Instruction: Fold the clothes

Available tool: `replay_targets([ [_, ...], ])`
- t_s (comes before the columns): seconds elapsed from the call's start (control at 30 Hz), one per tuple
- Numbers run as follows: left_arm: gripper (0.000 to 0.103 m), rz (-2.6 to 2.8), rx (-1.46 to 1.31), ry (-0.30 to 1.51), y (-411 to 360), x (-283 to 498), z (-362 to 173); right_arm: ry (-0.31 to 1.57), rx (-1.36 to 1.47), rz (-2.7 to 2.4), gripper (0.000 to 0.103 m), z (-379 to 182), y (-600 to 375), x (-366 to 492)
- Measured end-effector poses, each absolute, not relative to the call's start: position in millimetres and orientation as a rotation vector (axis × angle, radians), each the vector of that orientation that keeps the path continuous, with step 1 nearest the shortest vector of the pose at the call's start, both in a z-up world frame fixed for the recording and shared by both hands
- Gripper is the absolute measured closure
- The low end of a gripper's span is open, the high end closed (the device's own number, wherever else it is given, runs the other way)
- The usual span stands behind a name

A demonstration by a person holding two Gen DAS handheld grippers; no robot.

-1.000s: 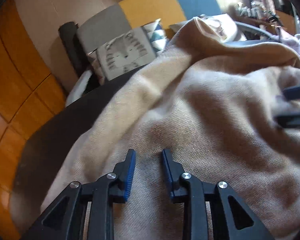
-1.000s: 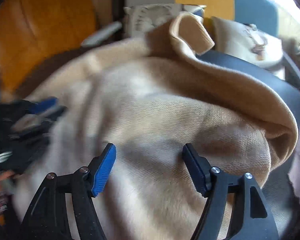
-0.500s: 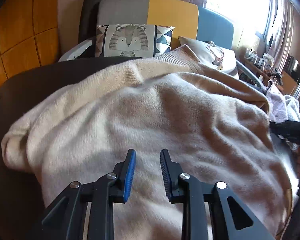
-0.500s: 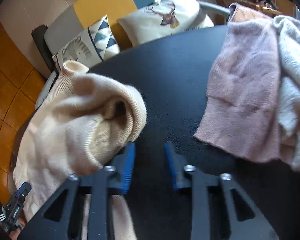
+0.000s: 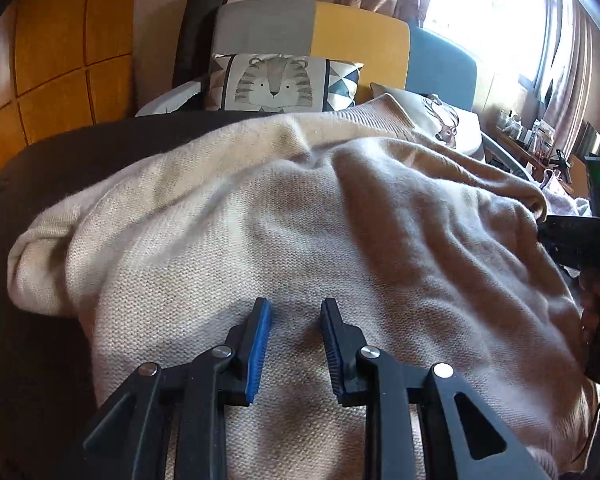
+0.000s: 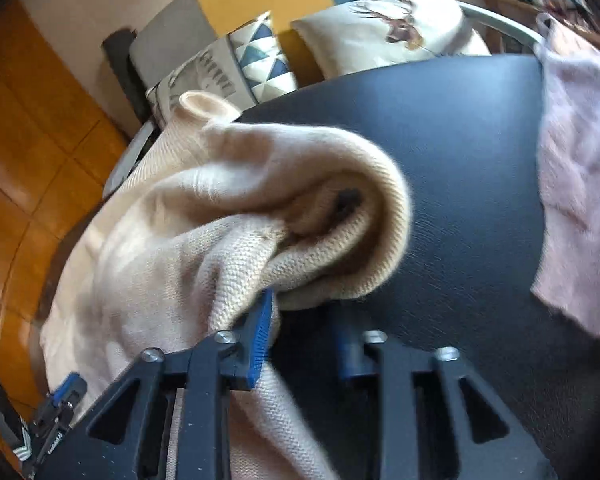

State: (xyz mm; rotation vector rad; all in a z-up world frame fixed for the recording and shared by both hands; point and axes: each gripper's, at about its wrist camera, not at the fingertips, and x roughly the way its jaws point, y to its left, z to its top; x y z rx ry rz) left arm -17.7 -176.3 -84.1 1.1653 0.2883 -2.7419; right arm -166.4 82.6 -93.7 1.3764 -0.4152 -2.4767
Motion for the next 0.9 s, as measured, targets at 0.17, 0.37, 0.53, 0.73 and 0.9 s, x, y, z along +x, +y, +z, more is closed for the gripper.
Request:
replay_targets([
  [0.17,0.077,-2.763,1.161,0.350,-183.1,-14.7,-85.0,-0.342,1.264,-2.595,0.100,-44.7,93.8,-160.1],
  [0.37,0.077,-2.769,1.156,0.369,-184.5,-13.2,-84.7,-0.178,1.086,-2.760,0.100,28.0,116.7,-169.4],
  [0.53,0.077,-2.776,1.147,0.379,-186.4,-12.2,-85.7,-0.075,0.916,-2.894,0.100,85.8,133.2,-179.7],
  [0.73,0.077,-2.773,1.139,0.347,-184.1,-11.8,-86.4,0.099,0.877,-2.906,0.103,102.4,121.3,-182.9],
  [0.9,0.077,-2.778,1.135,0.349,-184.4,-11.3,-86.4,-0.010,1.217,-2.689,0.102,14.7,109.8,-192.9],
])
